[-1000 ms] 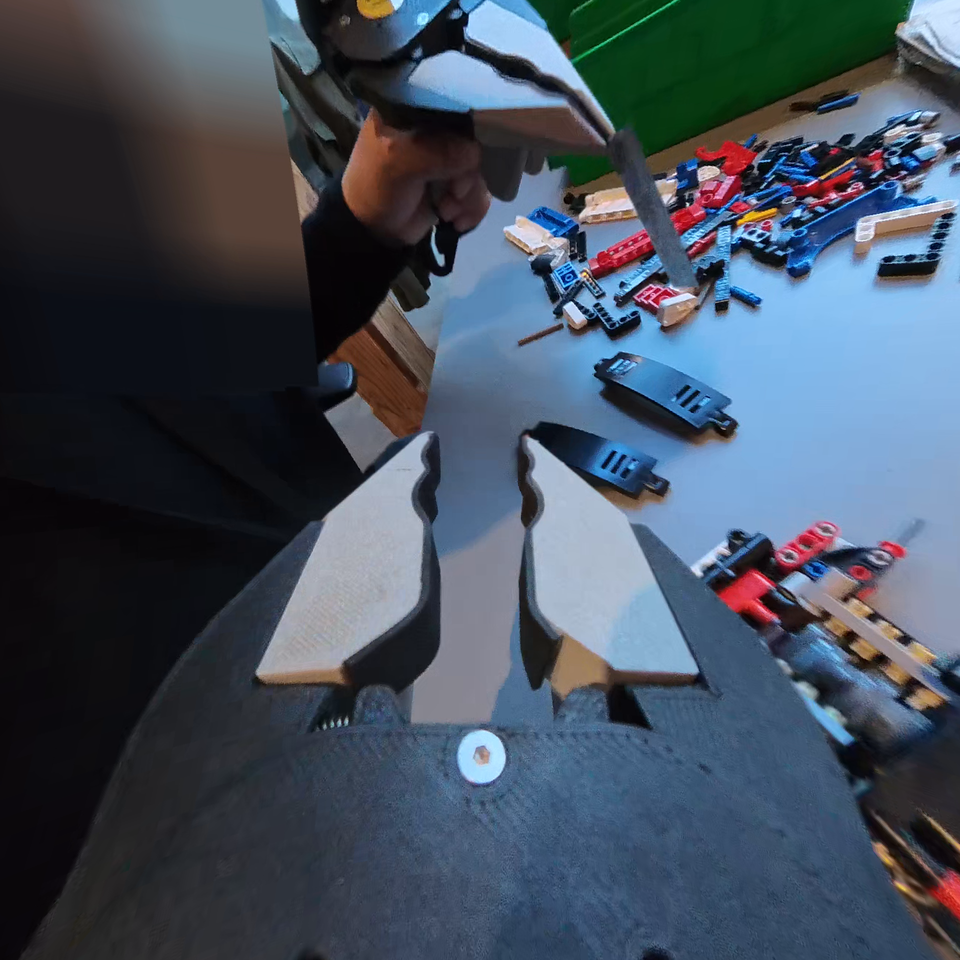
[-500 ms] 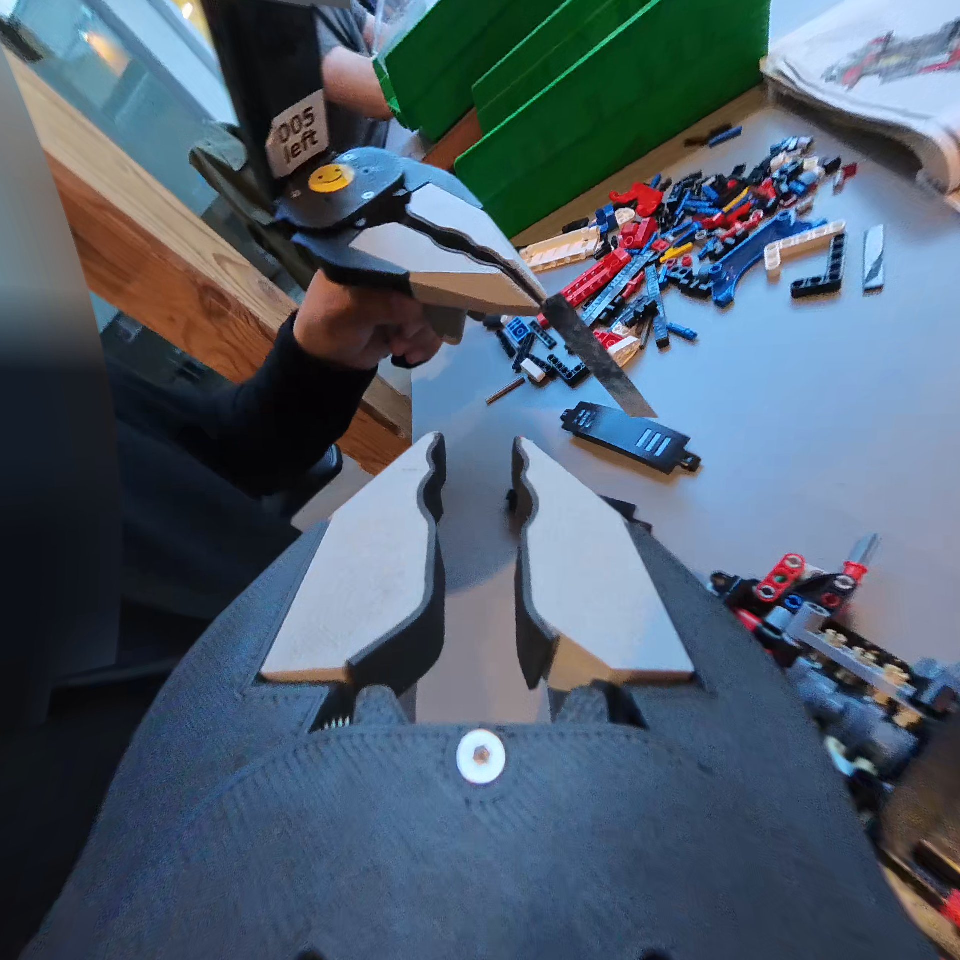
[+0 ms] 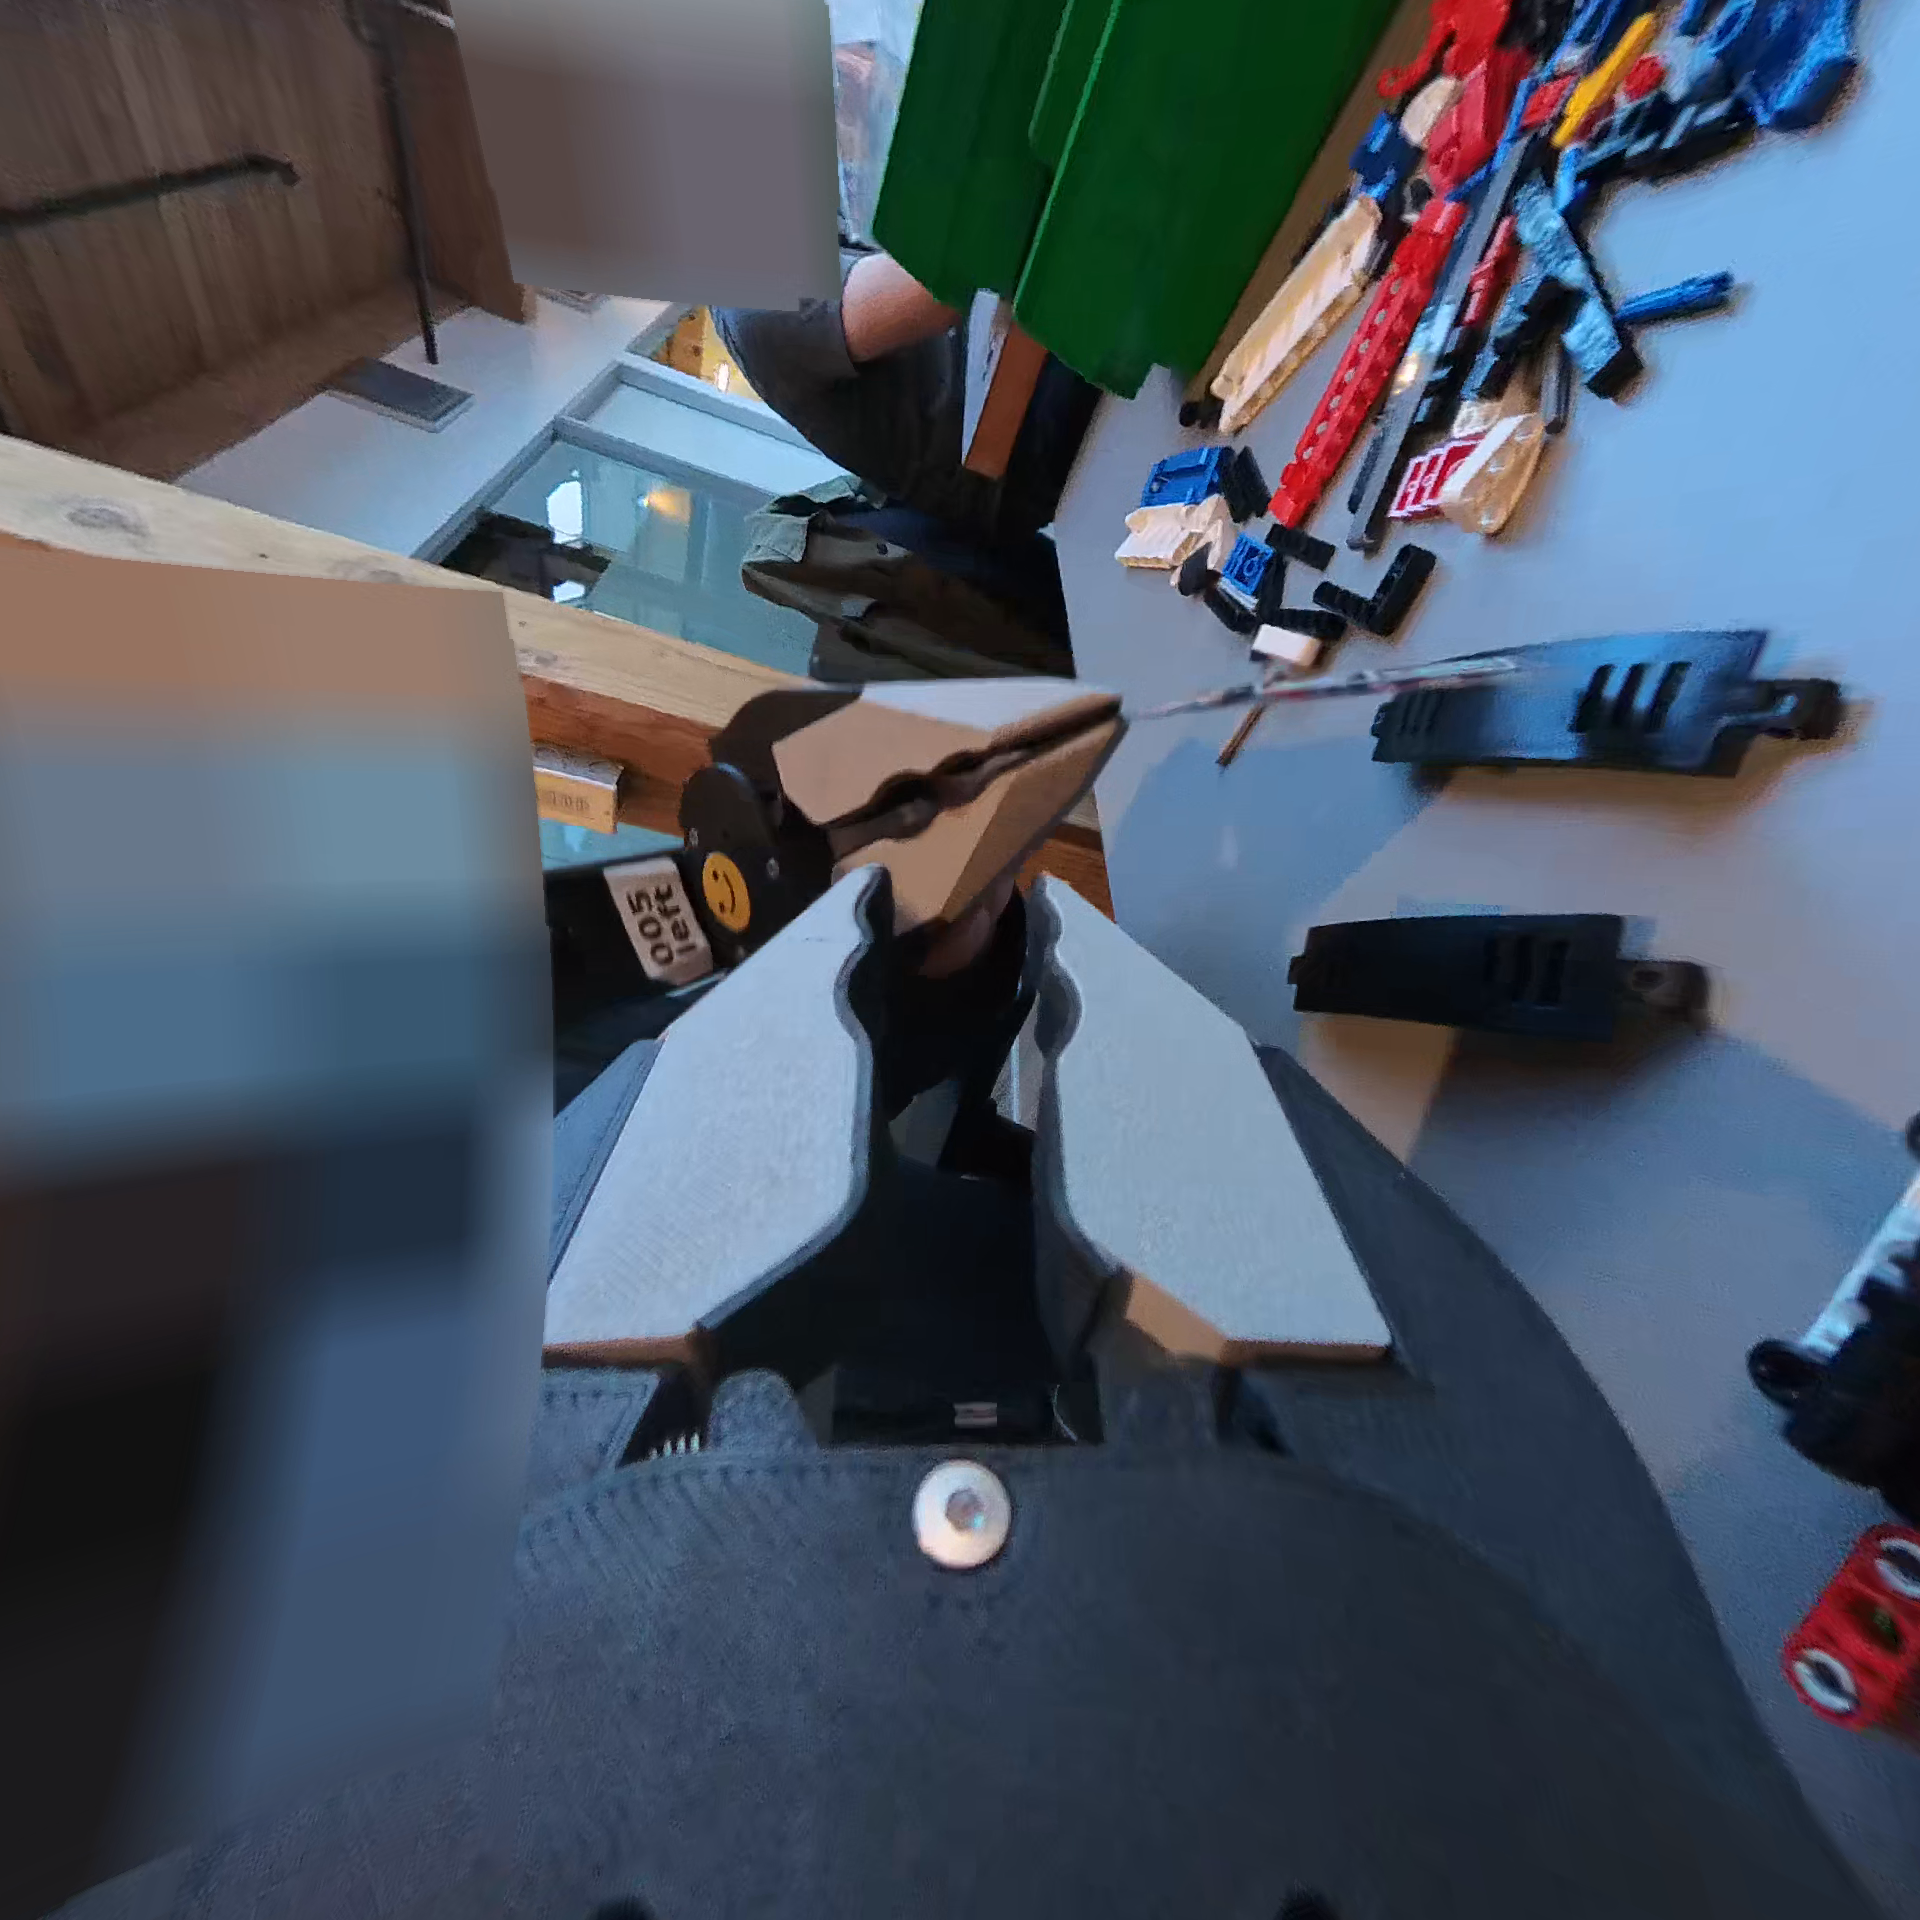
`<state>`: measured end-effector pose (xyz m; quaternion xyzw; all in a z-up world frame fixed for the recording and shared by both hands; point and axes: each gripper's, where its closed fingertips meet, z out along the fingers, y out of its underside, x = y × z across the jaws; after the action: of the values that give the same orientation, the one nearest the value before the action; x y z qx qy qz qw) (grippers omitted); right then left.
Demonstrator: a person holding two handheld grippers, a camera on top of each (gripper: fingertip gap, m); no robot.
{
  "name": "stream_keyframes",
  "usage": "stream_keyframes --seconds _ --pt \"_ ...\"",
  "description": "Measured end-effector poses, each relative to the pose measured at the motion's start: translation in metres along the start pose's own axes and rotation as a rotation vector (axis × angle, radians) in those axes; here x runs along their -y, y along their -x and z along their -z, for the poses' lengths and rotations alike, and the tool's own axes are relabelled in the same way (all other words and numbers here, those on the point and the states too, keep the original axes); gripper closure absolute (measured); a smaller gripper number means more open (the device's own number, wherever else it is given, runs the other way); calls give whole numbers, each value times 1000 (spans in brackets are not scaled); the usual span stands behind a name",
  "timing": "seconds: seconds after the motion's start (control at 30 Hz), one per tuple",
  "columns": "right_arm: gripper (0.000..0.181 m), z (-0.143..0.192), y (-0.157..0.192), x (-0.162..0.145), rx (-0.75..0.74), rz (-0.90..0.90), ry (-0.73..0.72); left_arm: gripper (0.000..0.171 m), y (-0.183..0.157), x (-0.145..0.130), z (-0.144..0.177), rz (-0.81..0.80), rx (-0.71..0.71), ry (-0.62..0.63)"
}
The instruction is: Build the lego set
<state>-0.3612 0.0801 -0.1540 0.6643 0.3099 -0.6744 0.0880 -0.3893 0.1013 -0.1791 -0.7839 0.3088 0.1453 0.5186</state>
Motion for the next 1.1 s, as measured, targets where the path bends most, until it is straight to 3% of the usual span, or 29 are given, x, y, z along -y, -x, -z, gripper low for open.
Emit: stream_keyframes --seconds 0.1,0.17,0.27,0.33,0.37,0.43,0.47,0.53,0.6,0.73,0.9,1.1 --pt "155 2 -10 11 -73 -50 56 171 -1 2 -2 24 -11 3" --pt "153 6 -6 19 -145 9 132 171 0 5 -3 102 -70 -7" --pt "156 14 12 29 -255 389 313 171 11 6 -6 209 -145 -1" --pt "159 21 0 36 -453 725 413 171 16 6 -9 274 -201 21" --pt "154 23 -8 38 -550 789 419 171 20 6 -10 289 -207 31" --pt "153 13 -14 27 -574 608 391 171 31 5 -15 283 -169 41" --pt "157 4 -10 20 -502 448 354 171 33 3 -17 283 -160 52" --pt "147 -9 0 21 -321 167 254 171 34 2 -22 291 -160 56" --pt "147 -10 -1 34 -227 8 164 171 32 2 -24 282 -155 53" --pt "152 -9 -8 49 -157 -150 62 171 36 1 -22 225 -99 47" --pt "159 -18 -10 47 -102 -289 62 171 33 0 -21 155 -60 49" --pt "166 -12 -21 56 -143 -324 44 171 29 -2 -19 80 -23 47"
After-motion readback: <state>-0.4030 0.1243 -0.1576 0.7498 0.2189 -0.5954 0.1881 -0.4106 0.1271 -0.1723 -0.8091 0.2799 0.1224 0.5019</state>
